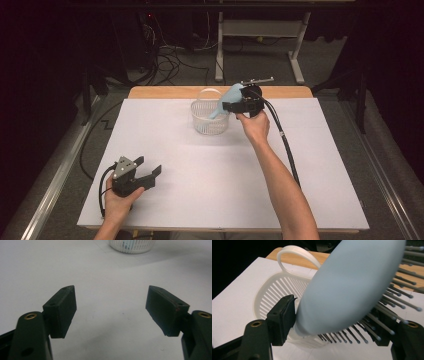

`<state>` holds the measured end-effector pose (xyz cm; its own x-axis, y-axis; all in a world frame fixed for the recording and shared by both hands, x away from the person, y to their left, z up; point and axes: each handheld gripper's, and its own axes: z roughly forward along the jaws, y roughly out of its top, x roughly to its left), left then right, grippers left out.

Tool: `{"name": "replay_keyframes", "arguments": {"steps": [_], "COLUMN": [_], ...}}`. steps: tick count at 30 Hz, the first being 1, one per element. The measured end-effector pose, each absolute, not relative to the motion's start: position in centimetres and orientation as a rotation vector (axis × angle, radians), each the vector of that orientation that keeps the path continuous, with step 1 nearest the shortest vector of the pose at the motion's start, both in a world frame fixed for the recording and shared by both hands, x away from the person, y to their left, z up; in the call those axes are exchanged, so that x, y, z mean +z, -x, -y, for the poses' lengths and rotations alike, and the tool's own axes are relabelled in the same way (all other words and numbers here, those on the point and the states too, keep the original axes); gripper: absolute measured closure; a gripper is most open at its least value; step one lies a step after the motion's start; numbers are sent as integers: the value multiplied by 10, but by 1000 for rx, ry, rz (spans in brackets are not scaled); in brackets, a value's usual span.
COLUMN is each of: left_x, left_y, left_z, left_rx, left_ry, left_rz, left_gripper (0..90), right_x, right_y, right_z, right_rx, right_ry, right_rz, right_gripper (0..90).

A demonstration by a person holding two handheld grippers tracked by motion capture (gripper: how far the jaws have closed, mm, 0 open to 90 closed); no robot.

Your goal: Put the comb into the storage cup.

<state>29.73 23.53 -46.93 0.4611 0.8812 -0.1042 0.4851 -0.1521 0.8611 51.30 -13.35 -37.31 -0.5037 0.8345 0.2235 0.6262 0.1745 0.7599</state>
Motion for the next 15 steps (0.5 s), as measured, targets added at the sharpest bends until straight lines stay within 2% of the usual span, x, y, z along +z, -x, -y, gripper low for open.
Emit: {"name": "replay_keyframes", "arguments": {"steps": [15], "left_x": [-469], "left_y": [-297], "left_z": [-234], "left_rx": [548], "left_ry": [-1794], "left_rz": [-1165], "left_gripper": [257], "right_x": [-368], "right_y": [-503], "right_z": [146], "right_rx": [1260], "right_ry": [-1364], "right_rz": [-2196], "right_gripper": [324]}}
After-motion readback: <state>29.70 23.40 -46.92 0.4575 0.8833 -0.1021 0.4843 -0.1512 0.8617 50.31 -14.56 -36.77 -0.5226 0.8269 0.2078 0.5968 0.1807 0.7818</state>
